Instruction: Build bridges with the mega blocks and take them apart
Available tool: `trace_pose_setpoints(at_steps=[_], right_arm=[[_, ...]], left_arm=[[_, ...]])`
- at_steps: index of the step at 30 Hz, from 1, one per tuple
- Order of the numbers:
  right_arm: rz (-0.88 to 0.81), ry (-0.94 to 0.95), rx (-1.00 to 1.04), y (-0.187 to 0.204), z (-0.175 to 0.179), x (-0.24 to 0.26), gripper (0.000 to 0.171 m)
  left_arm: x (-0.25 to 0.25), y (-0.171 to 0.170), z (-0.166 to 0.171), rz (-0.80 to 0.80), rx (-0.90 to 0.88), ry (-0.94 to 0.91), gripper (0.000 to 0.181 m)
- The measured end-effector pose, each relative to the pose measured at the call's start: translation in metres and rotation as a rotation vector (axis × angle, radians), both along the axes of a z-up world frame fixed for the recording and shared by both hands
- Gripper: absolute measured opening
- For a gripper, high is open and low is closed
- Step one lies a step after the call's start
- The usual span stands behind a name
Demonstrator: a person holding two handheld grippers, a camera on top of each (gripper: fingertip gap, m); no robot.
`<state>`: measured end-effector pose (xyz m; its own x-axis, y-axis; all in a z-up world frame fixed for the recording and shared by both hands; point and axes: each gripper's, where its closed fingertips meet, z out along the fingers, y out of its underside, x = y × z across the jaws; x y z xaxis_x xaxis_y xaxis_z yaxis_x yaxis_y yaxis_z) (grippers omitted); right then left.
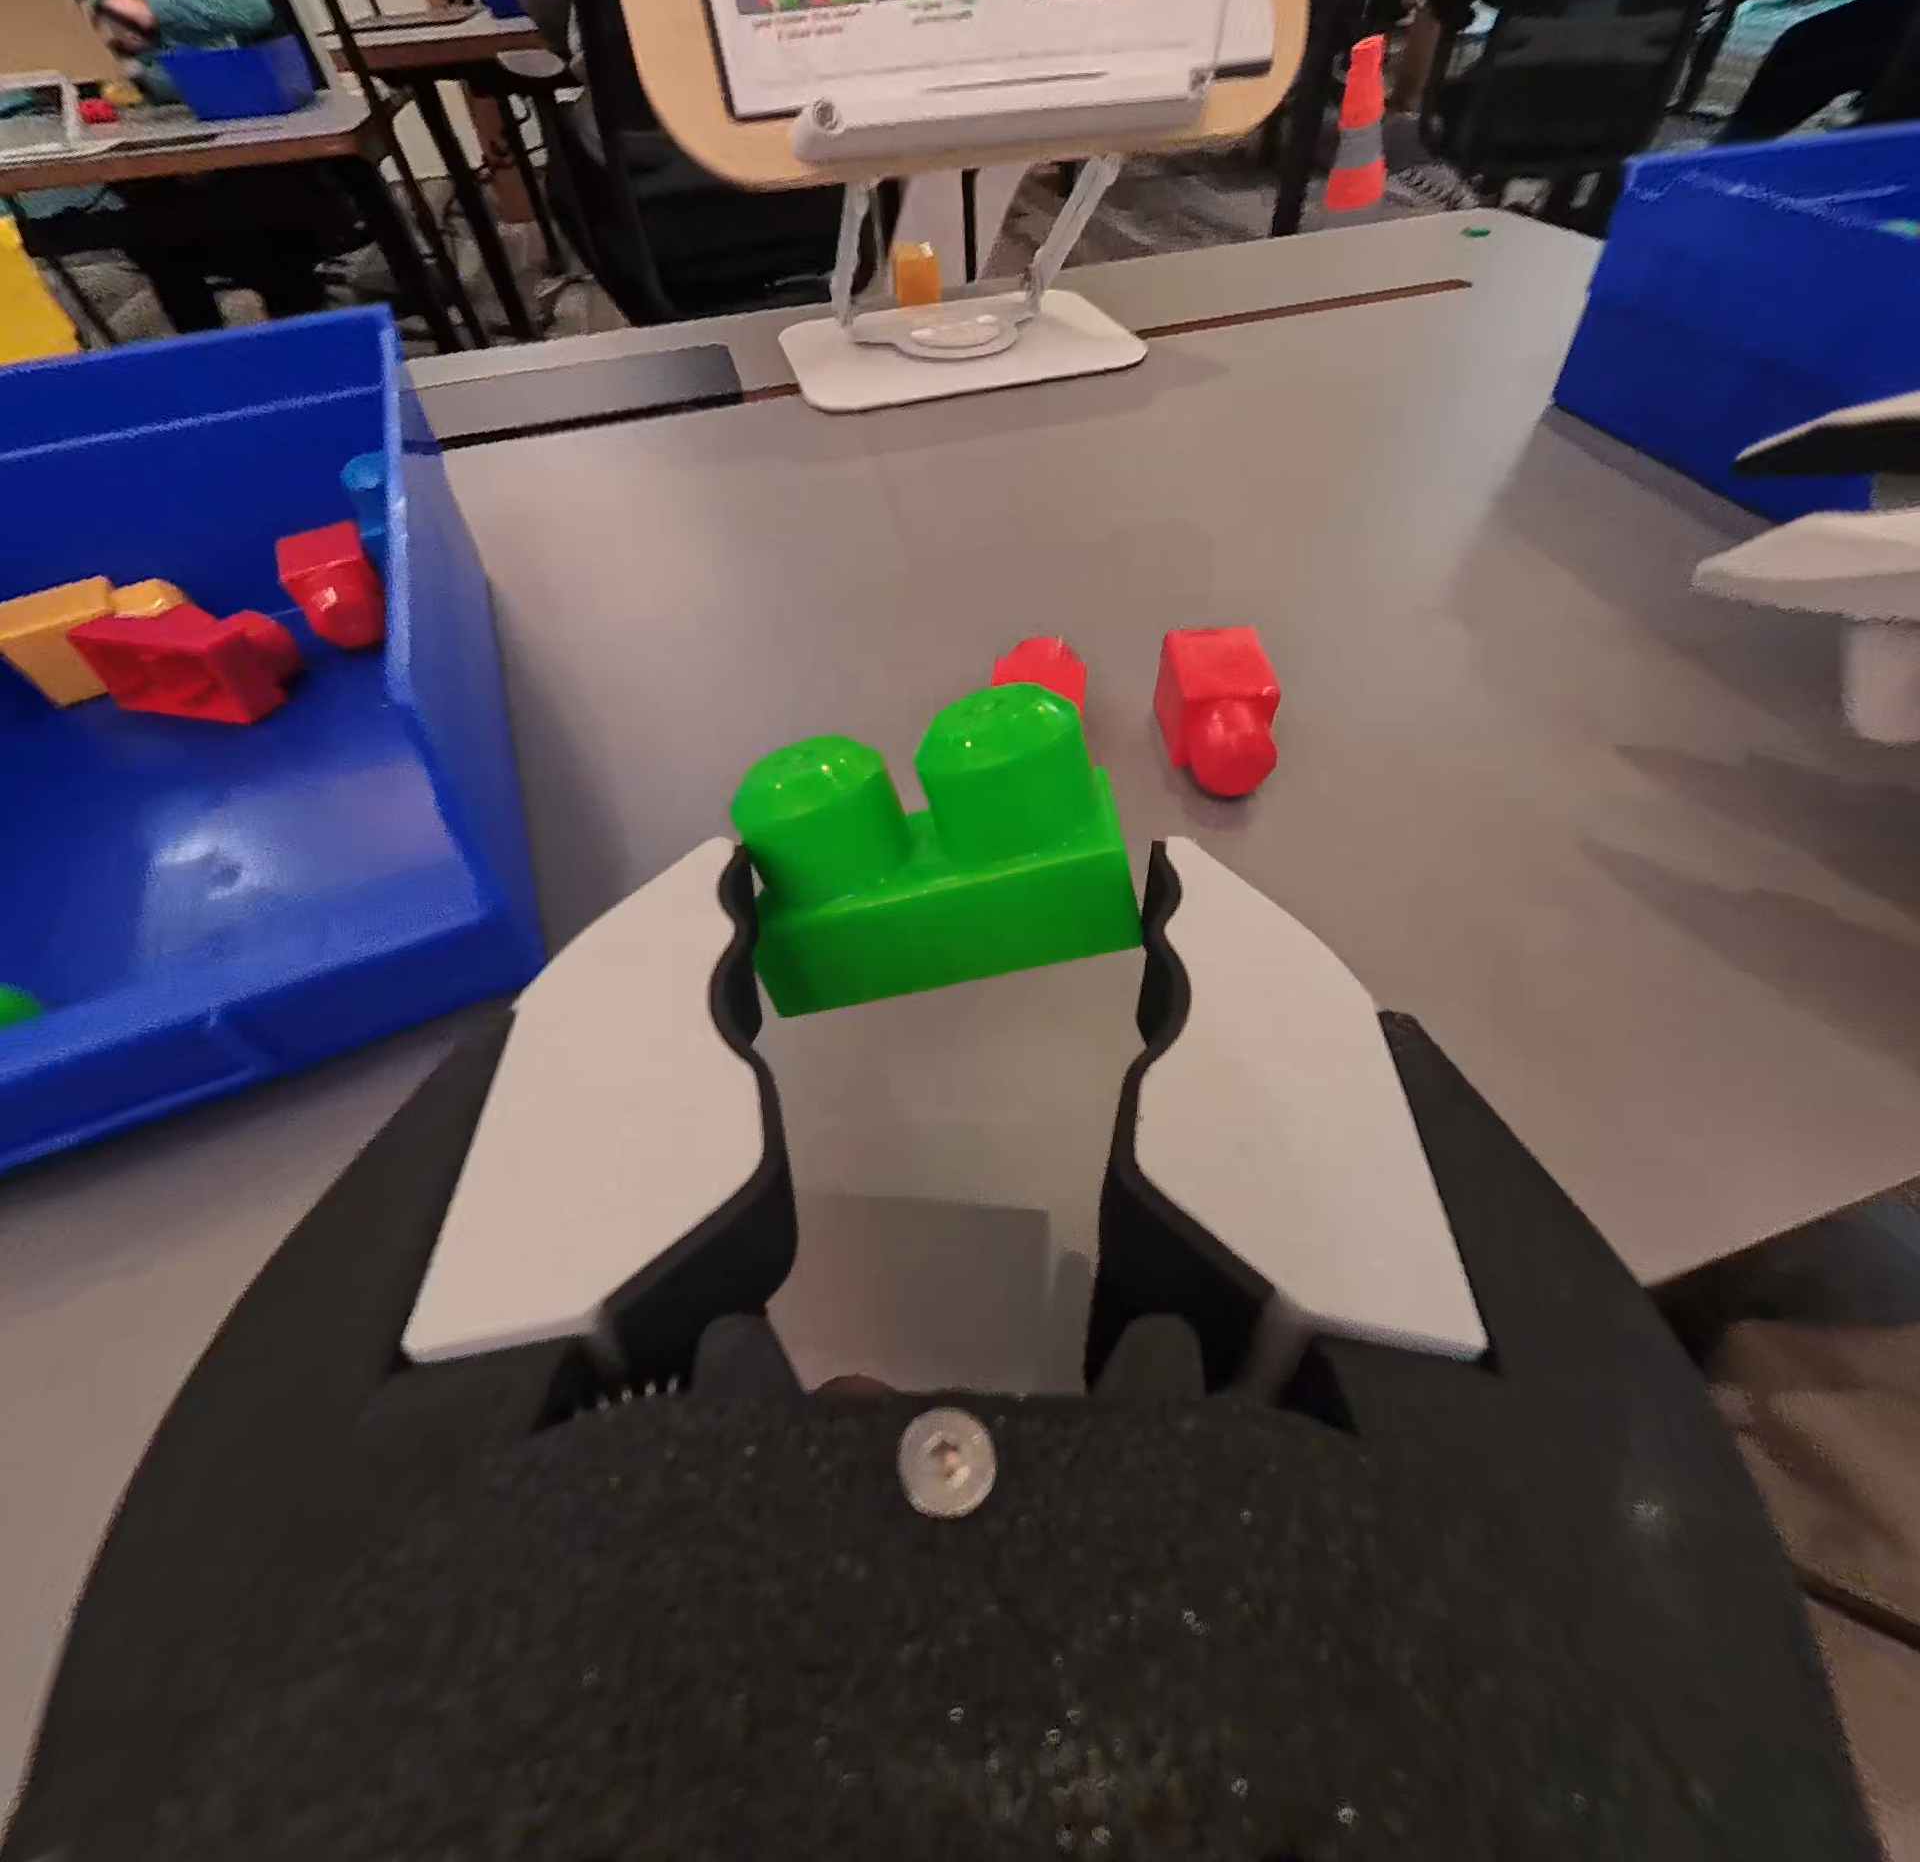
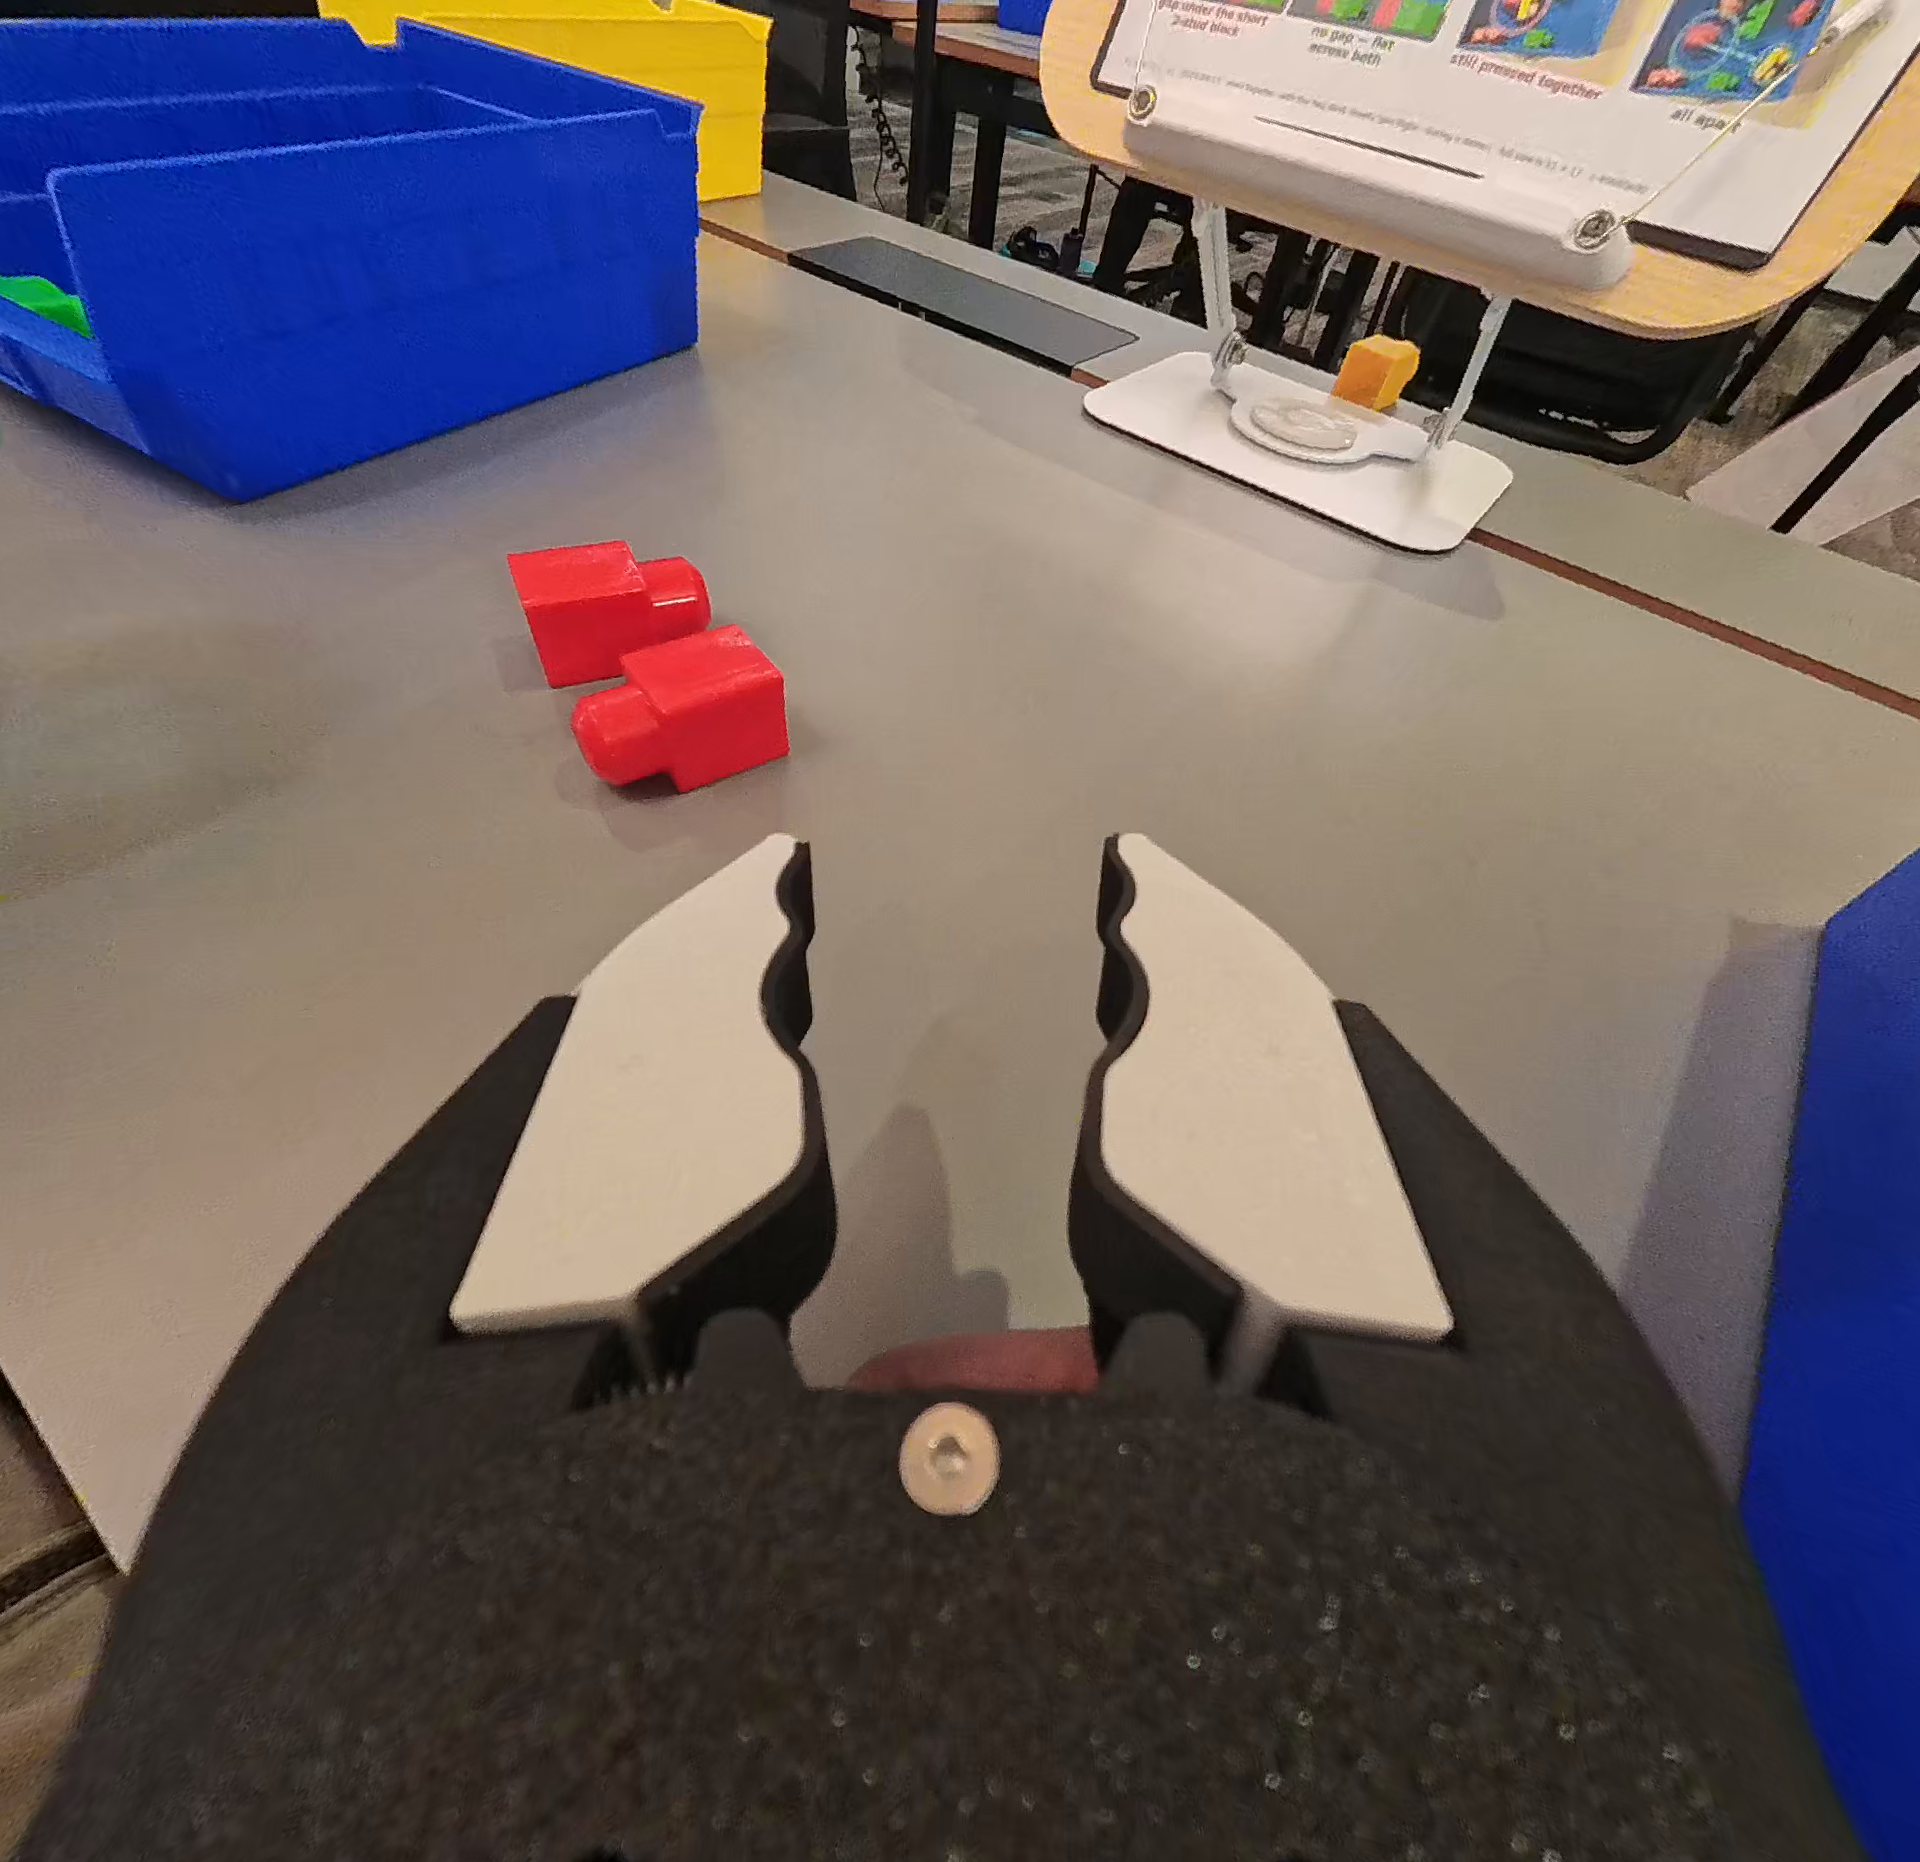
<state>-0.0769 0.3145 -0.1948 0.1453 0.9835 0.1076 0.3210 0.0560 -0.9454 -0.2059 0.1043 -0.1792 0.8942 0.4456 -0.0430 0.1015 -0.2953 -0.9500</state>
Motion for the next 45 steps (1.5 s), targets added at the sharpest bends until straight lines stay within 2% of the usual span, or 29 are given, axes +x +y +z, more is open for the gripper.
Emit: trace_pose_setpoints(at_steps=[3, 8, 13, 19, 23, 28, 33, 37, 41, 45], right_arm=[[-0.002, -0.004, -0.005, 0.002, -0.001, 0.001, 0.052], [0.005, -0.007, -0.024, 0.004, -0.003, 0.002, 0.052], [0.009, -0.007, -0.024, 0.003, -0.004, 0.000, 0.053], [0.002, -0.015, -0.019, 0.006, -0.005, 0.000, 0.053], [-0.001, -0.019, -0.024, 0.008, -0.007, 0.001, 0.053], [-0.001, -0.023, -0.017, 0.008, -0.007, 0.001, 0.052], [-0.002, -0.026, -0.020, 0.009, -0.007, 0.001, 0.052], [-0.001, -0.029, -0.015, 0.008, -0.007, 0.001, 0.052], [-0.001, -0.031, -0.017, 0.008, -0.008, 0.001, 0.053], [0.000, -0.031, -0.016, 0.008, -0.007, 0.002, 0.052]], left_arm=[[-0.009, 0.033, 0.015, -0.083, -0.010, 0.021, 0.071], [-0.034, 0.121, 0.028, -0.258, -0.089, 0.094, 0.071], [-0.043, 0.200, 0.001, -0.478, -0.153, 0.101, 0.071], [-0.044, 0.251, -0.034, -0.628, -0.336, 0.047, 0.071], [-0.033, 0.270, -0.057, -0.727, -0.436, 0.118, 0.071], [-0.033, 0.278, -0.077, -0.757, -0.474, 0.123, 0.072], [-0.034, 0.279, -0.076, -0.758, -0.464, 0.134, 0.072], [-0.038, 0.275, -0.080, -0.745, -0.480, 0.139, 0.082], [-0.036, 0.266, -0.075, -0.749, -0.459, 0.086, 0.088], [-0.038, 0.241, -0.041, -0.710, -0.375, 0.087, 0.089]])
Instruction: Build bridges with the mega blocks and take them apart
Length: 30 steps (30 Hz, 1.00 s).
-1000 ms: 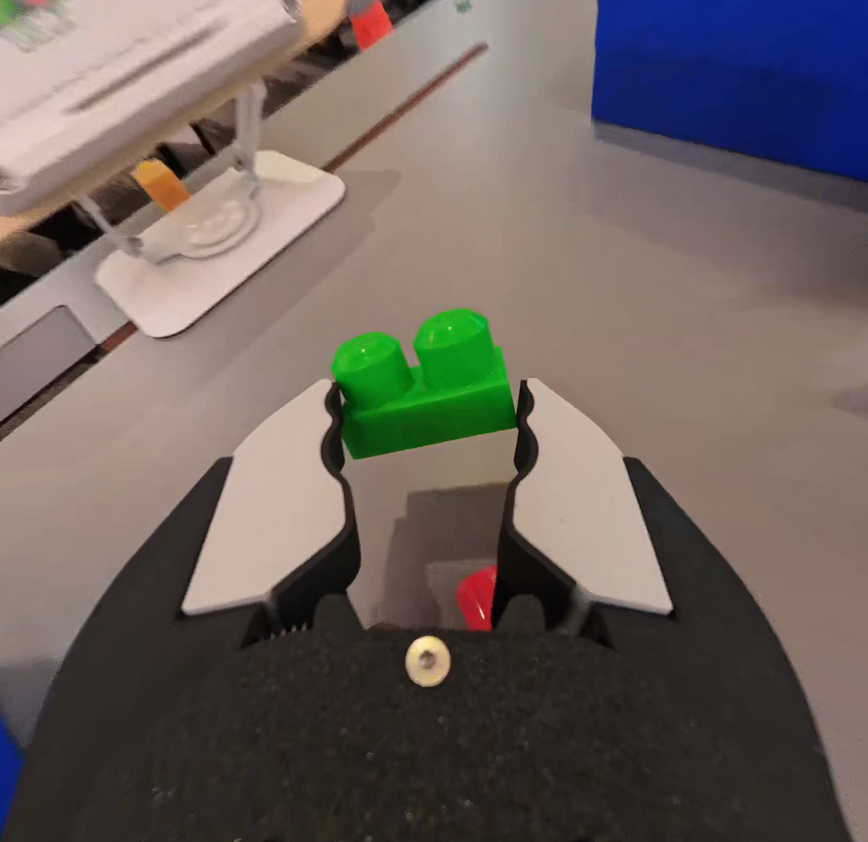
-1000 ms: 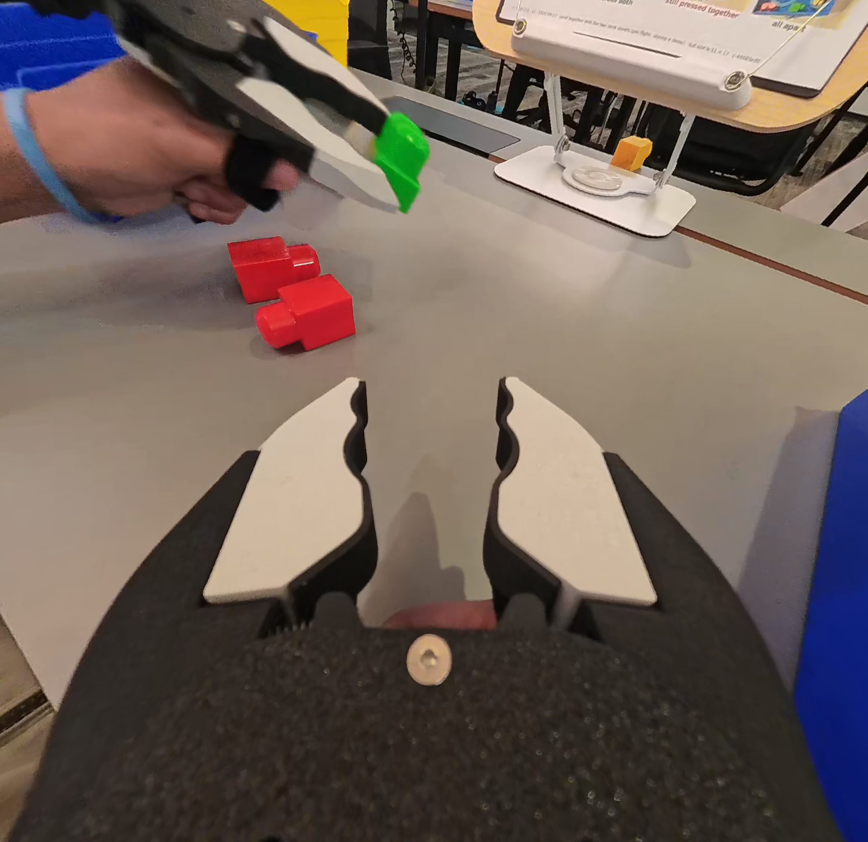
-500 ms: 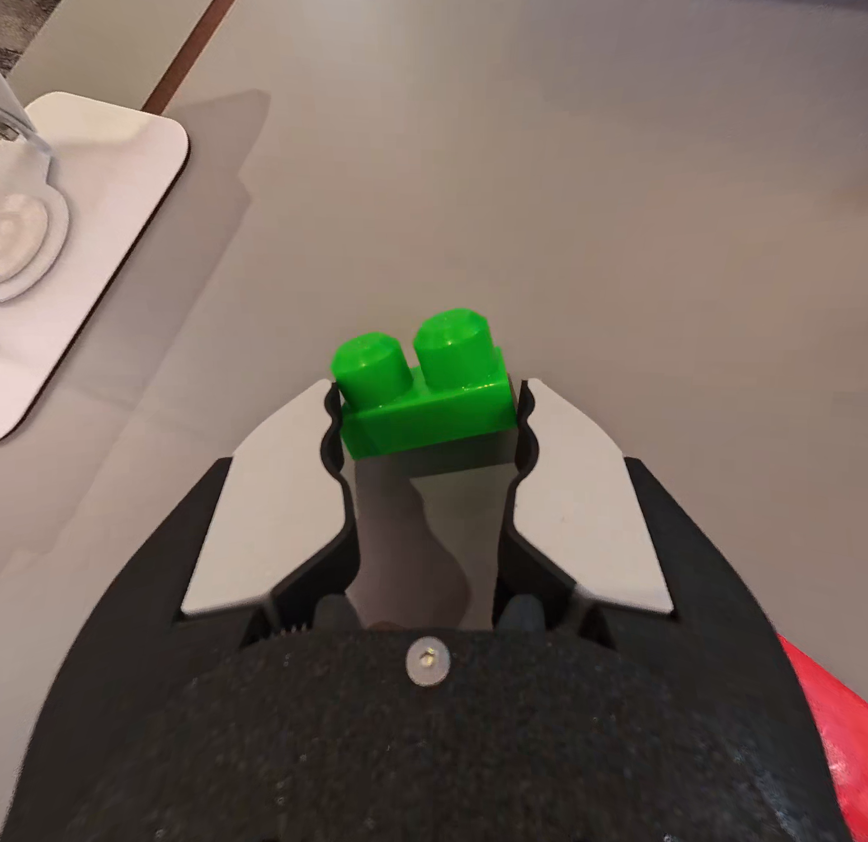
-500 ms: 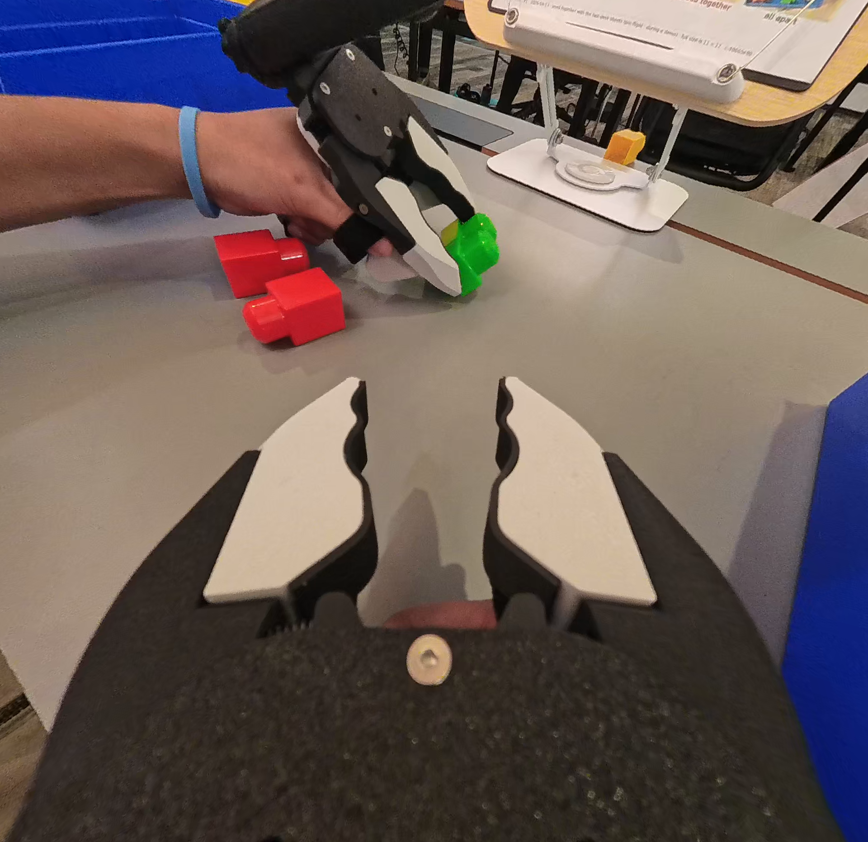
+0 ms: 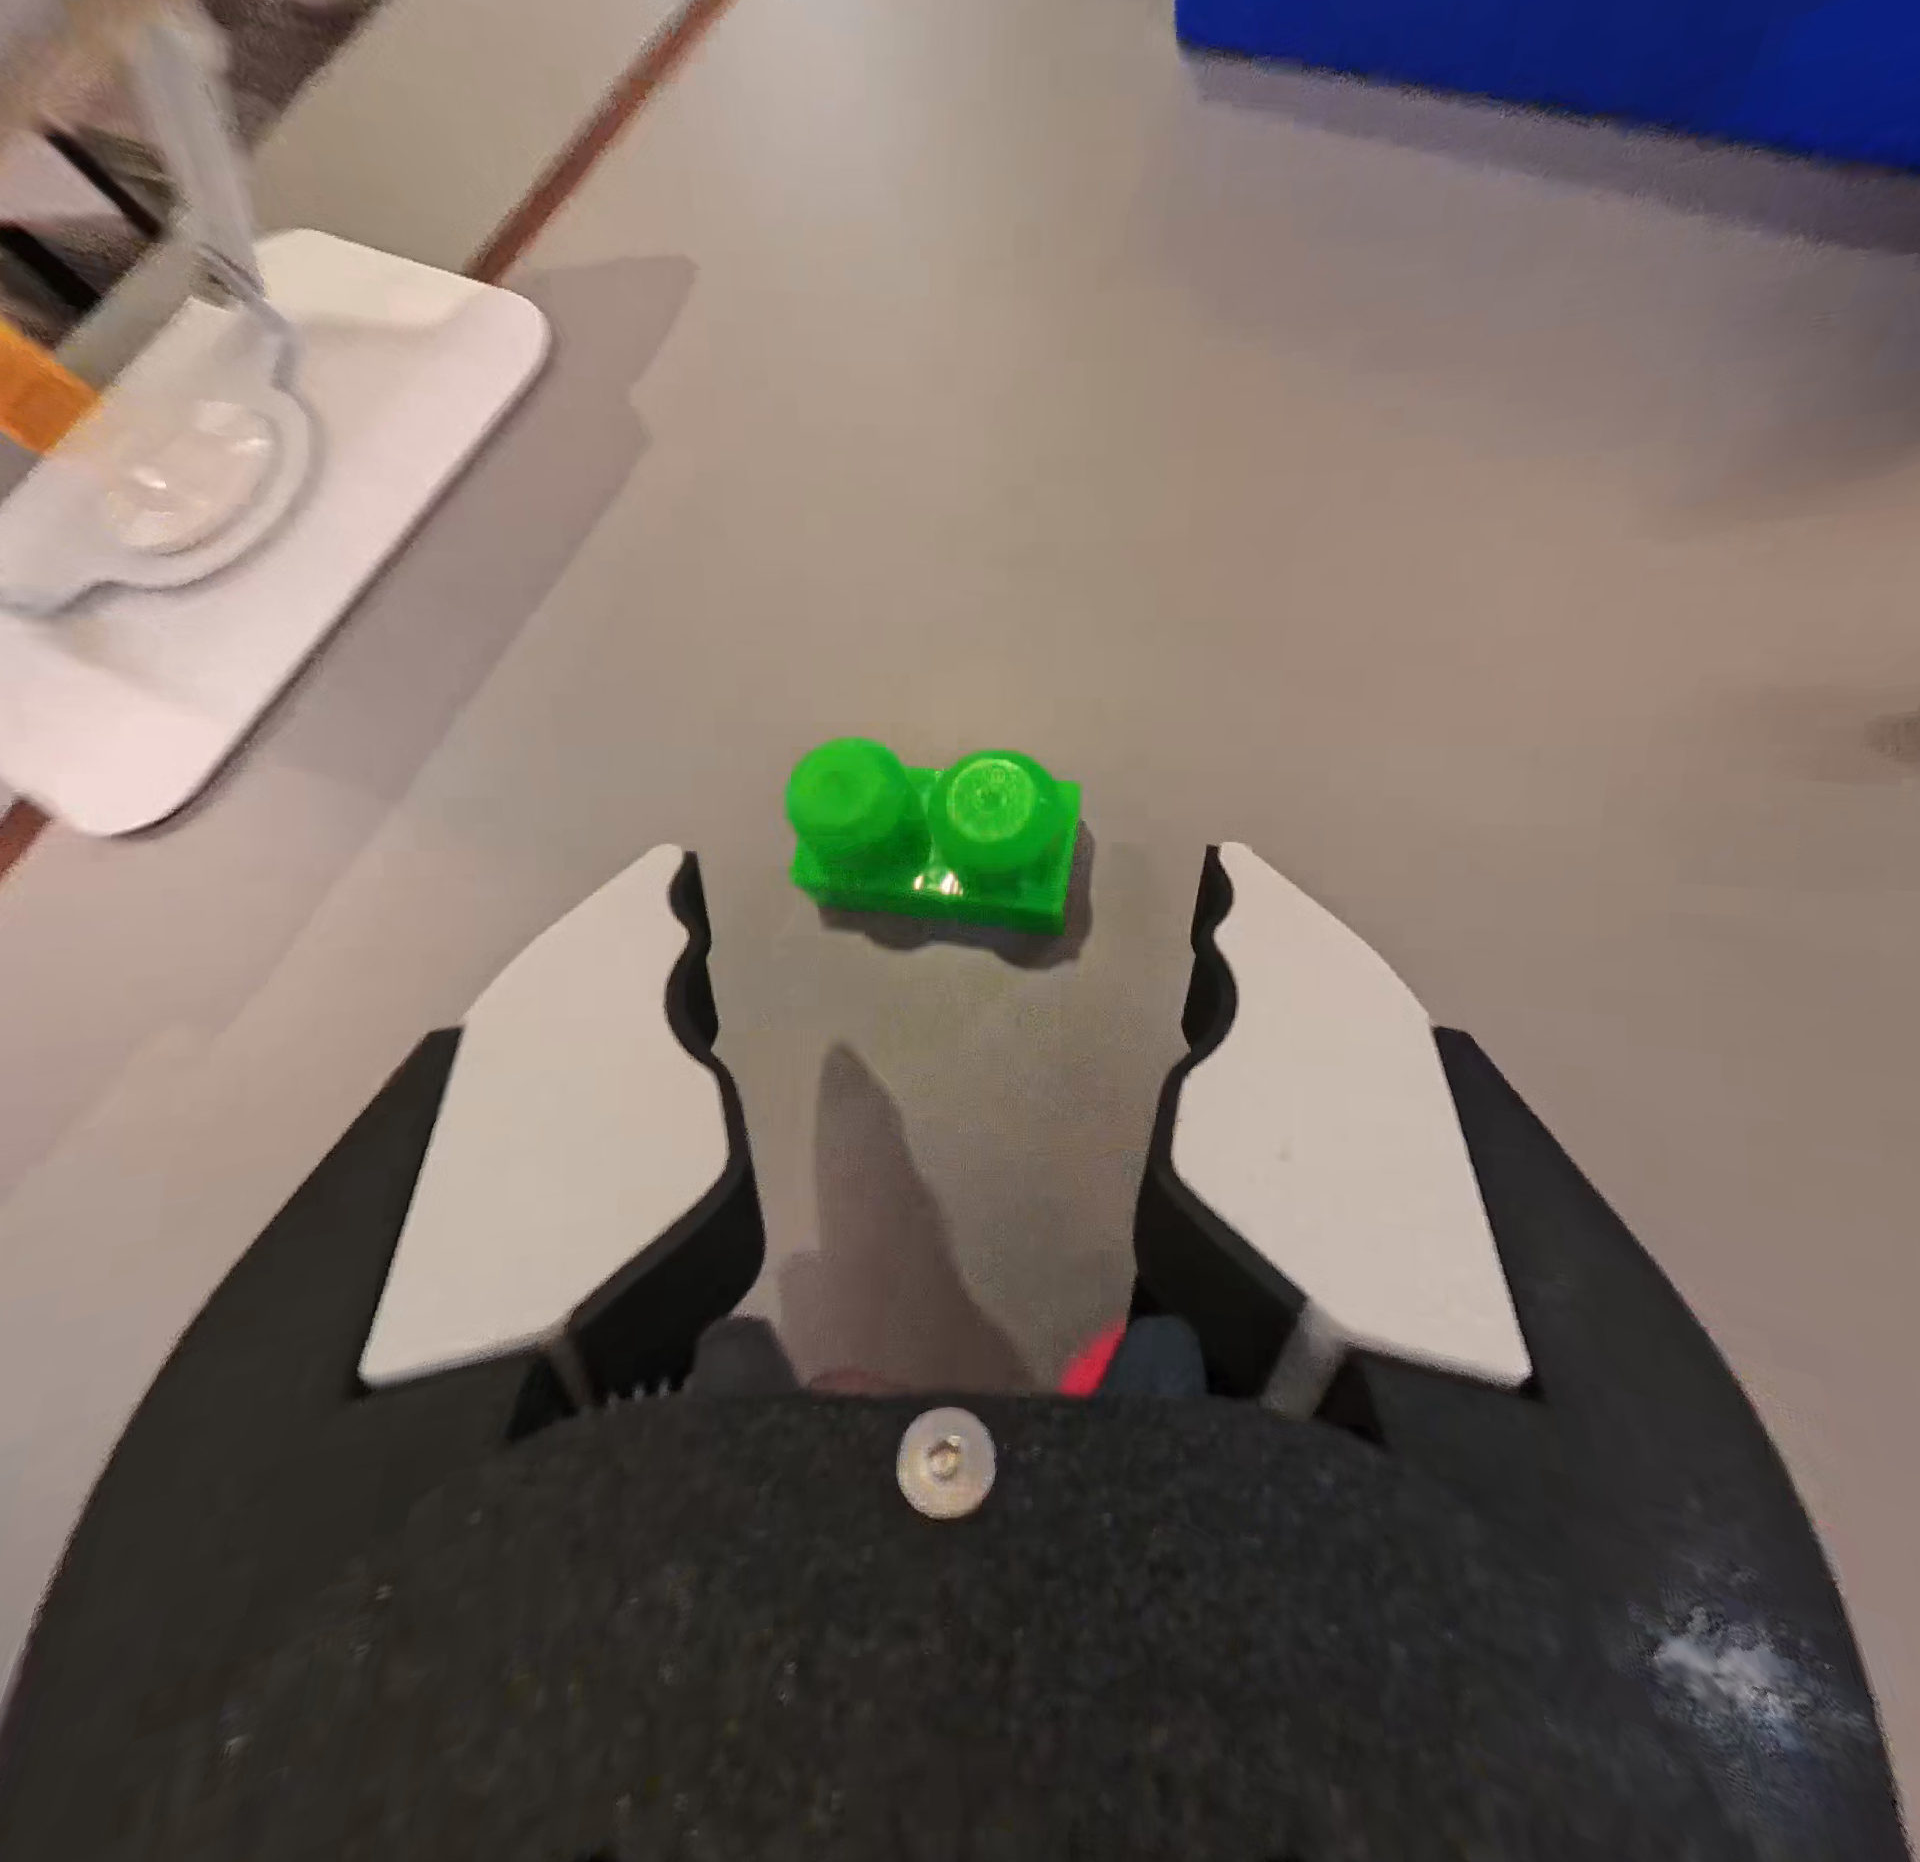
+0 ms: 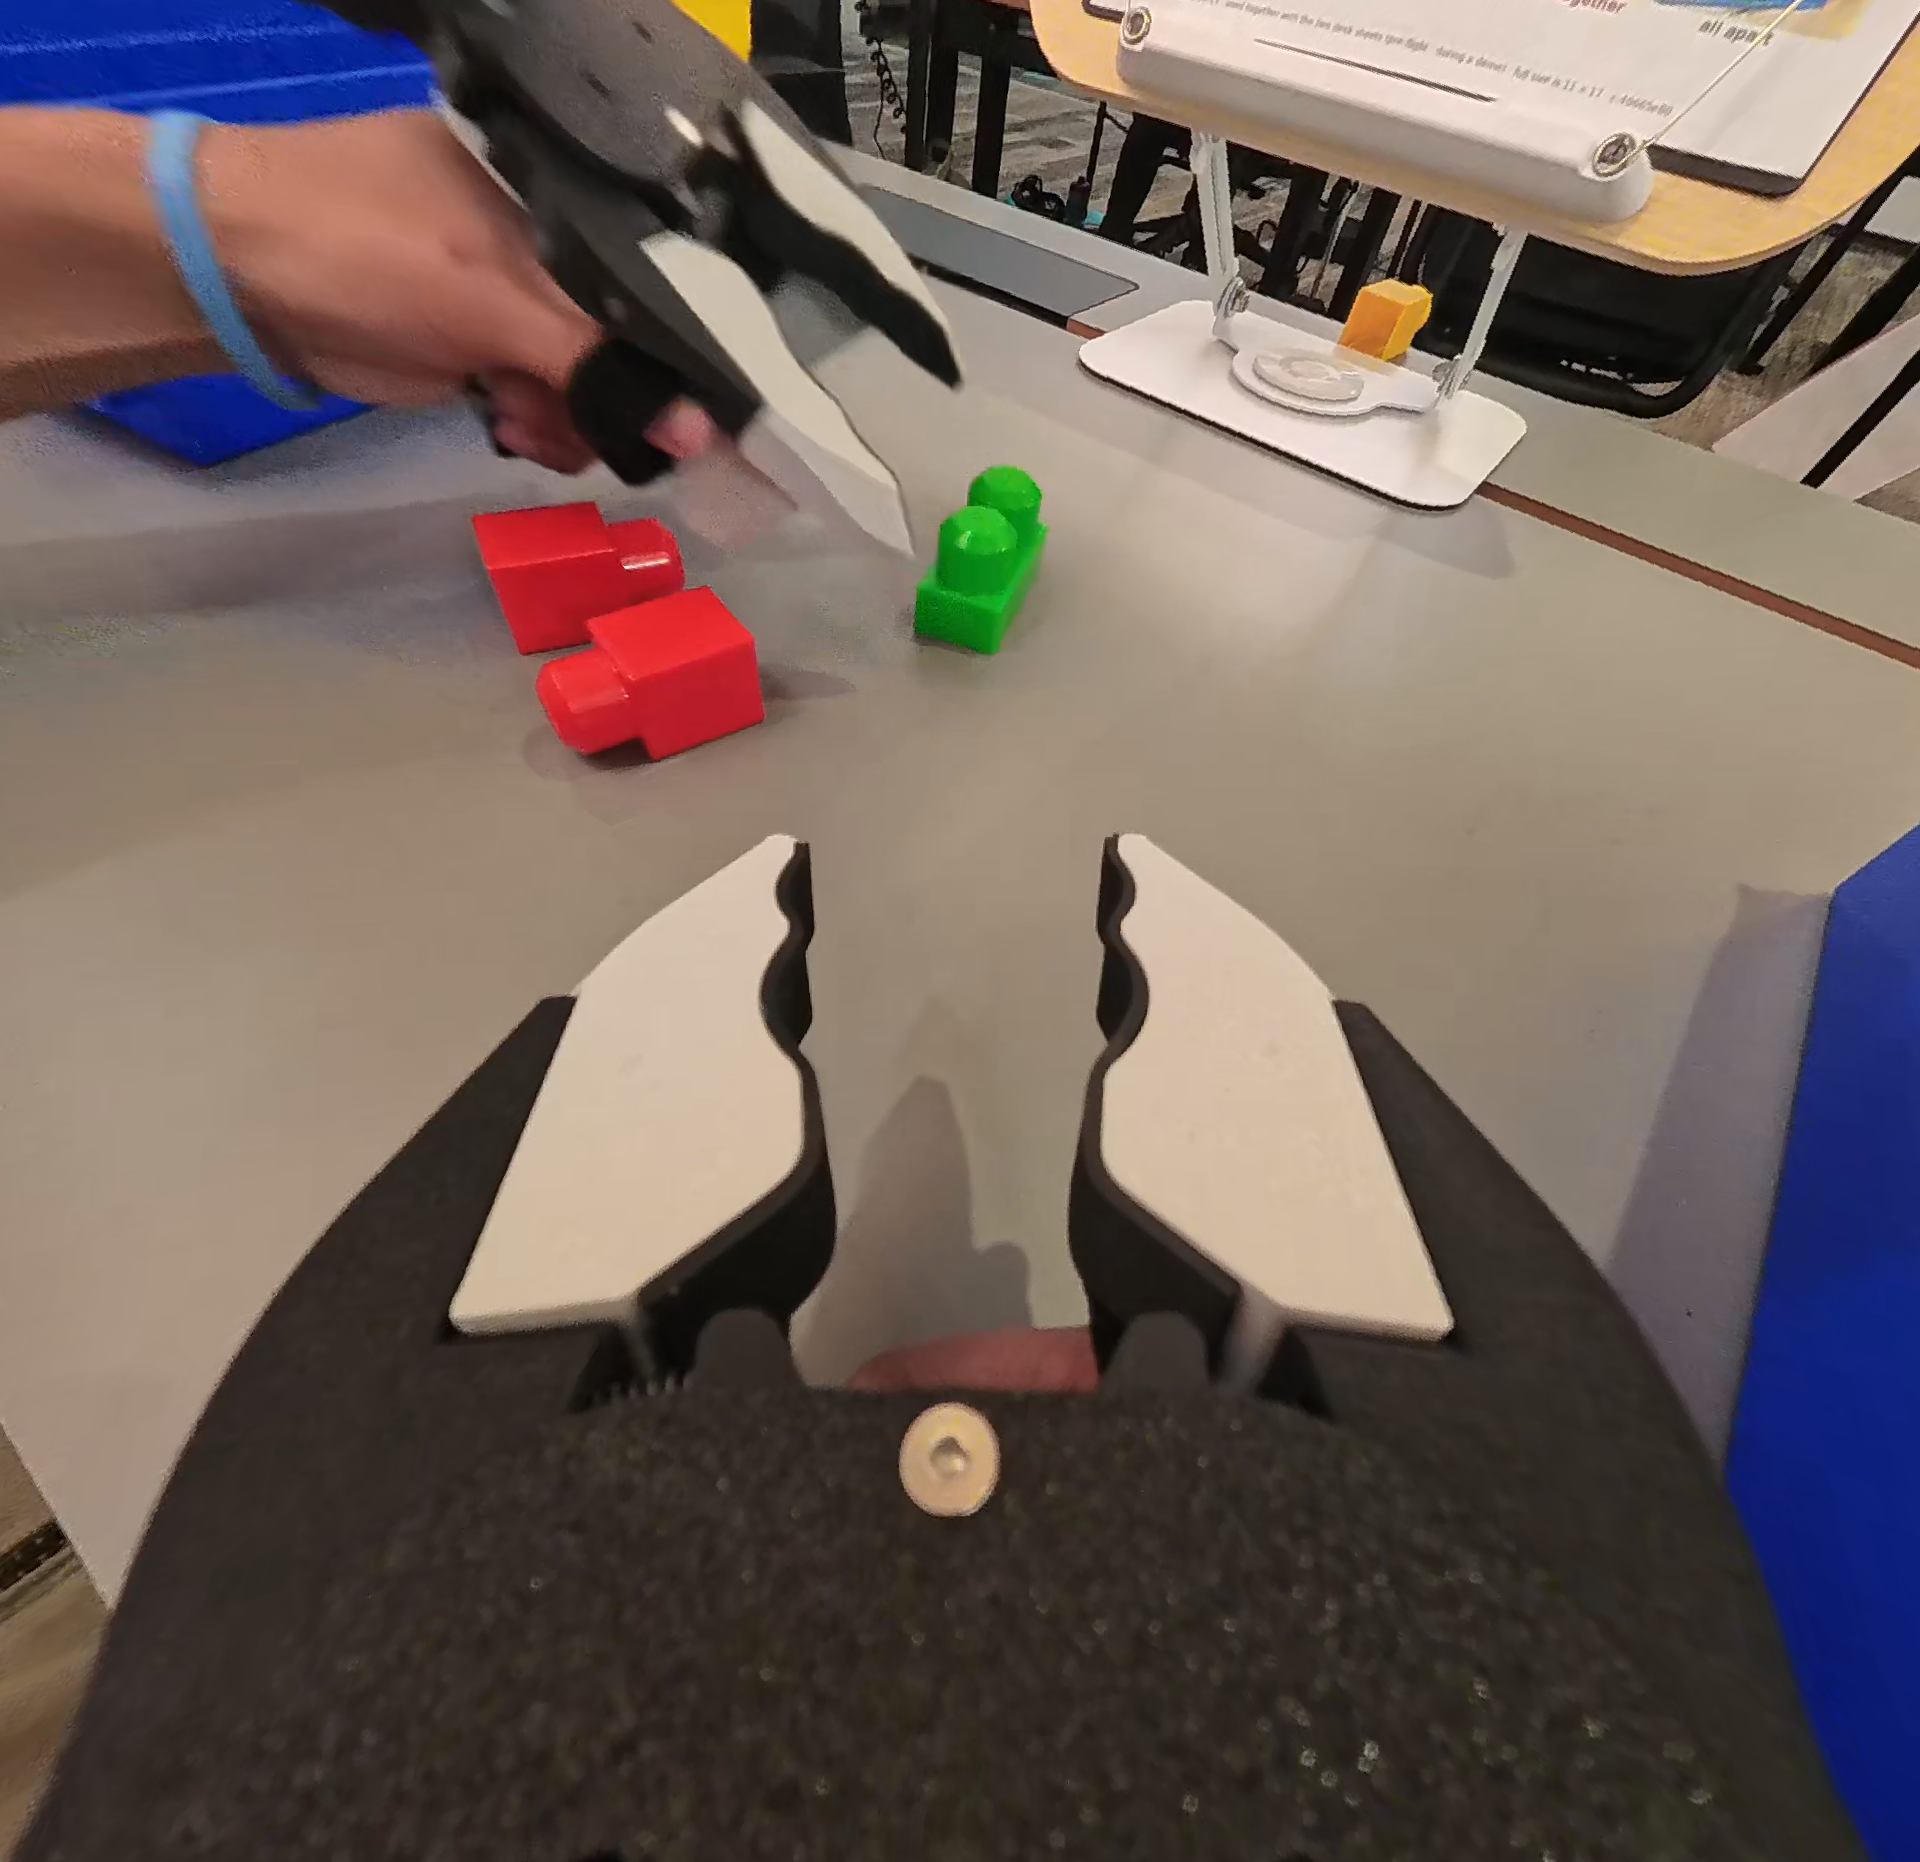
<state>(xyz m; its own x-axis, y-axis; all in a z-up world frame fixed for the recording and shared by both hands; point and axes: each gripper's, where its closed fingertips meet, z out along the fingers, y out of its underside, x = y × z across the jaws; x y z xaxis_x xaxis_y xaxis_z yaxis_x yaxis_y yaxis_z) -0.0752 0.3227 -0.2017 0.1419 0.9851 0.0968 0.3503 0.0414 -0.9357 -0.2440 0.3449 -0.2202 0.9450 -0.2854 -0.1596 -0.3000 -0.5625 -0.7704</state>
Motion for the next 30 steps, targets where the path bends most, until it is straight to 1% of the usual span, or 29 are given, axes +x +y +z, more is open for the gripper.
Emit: trace_pose_setpoints(at_steps=[2, 4, 6, 7, 10, 14, 15, 17, 21, 30], right_arm=[[0.001, 0.001, -0.001, 0.000, 0.000, 0.000, 0.052], [0.001, 0.000, -0.004, 0.000, 0.000, 0.001, 0.053], [0.003, -0.002, -0.009, 0.000, 0.000, 0.000, 0.053], [0.003, -0.002, -0.010, 0.000, -0.001, 0.000, 0.053], [0.006, -0.003, -0.011, -0.002, -0.002, -0.001, 0.054], [0.002, -0.010, 0.004, -0.004, -0.003, -0.002, 0.054], [0.000, -0.008, 0.005, -0.004, -0.003, -0.002, 0.054], [-0.001, -0.006, 0.004, -0.004, -0.002, -0.001, 0.054], [0.005, -0.008, 0.007, -0.007, -0.002, -0.002, 0.053], [0.010, -0.012, 0.007, -0.009, -0.003, -0.003, 0.053]], left_arm=[[-0.002, -0.024, 0.032, 0.073, 0.106, -0.044, 0.087], [-0.004, -0.058, 0.063, 0.193, 0.242, -0.123, 0.083], [-0.004, -0.098, 0.084, 0.321, 0.377, -0.177, 0.085], [-0.005, -0.119, 0.089, 0.402, 0.438, -0.186, 0.085], [0.005, -0.176, 0.087, 0.571, 0.562, -0.242, 0.087], [0.021, -0.228, 0.064, 0.764, 0.661, -0.264, 0.086], [0.027, -0.236, 0.057, 0.787, 0.653, -0.269, 0.082], [0.036, -0.245, 0.044, 0.835, 0.616, -0.240, 0.081], [0.050, -0.246, 0.027, 0.824, 0.544, -0.174, 0.083], [0.048, -0.240, 0.017, 0.810, 0.464, -0.221, 0.084]])
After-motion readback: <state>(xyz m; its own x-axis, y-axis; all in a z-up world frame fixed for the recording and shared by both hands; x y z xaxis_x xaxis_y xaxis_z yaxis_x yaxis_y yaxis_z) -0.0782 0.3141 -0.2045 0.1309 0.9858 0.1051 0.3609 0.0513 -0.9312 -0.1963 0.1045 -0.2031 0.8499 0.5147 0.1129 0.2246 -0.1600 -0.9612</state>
